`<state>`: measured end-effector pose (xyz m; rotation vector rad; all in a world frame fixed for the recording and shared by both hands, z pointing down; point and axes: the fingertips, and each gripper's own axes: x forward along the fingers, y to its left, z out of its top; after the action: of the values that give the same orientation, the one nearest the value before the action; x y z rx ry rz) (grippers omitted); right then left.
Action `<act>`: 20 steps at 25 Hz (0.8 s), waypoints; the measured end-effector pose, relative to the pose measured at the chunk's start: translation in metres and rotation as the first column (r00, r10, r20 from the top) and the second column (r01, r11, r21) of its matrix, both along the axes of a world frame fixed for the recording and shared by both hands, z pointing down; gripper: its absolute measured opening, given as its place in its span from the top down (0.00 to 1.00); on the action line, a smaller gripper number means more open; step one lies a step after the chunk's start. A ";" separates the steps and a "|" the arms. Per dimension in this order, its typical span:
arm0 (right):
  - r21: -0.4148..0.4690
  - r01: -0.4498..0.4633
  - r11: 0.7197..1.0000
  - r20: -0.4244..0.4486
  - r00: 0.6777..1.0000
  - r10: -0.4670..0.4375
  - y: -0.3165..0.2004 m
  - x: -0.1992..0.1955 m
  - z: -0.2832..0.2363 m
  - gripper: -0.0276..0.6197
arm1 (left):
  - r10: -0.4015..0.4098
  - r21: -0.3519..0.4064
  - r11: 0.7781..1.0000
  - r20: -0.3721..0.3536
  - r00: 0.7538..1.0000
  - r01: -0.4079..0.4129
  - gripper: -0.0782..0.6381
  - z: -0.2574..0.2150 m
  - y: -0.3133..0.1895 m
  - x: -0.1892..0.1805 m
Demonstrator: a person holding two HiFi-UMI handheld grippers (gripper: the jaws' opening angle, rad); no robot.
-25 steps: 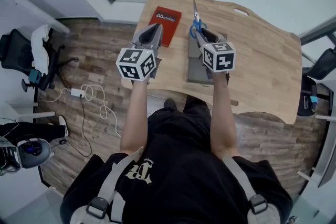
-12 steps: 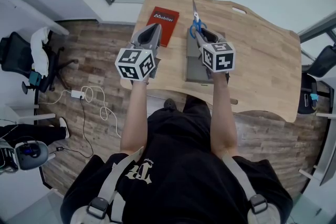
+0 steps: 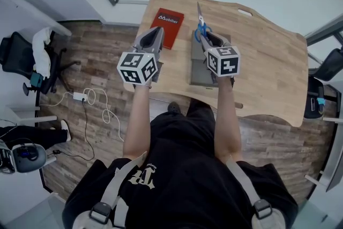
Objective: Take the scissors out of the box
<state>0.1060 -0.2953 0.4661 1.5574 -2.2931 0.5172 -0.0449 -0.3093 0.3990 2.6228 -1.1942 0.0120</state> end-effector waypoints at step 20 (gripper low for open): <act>-0.015 -0.025 1.000 0.006 1.000 0.025 0.000 0.010 0.005 0.83 | -0.007 -0.013 1.000 -0.003 1.000 0.007 0.89 0.006 -0.003 -0.002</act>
<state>0.1157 -0.2950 0.4711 1.5817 -2.2720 0.5450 -0.0467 -0.3122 0.4052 2.6071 -1.1981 0.0148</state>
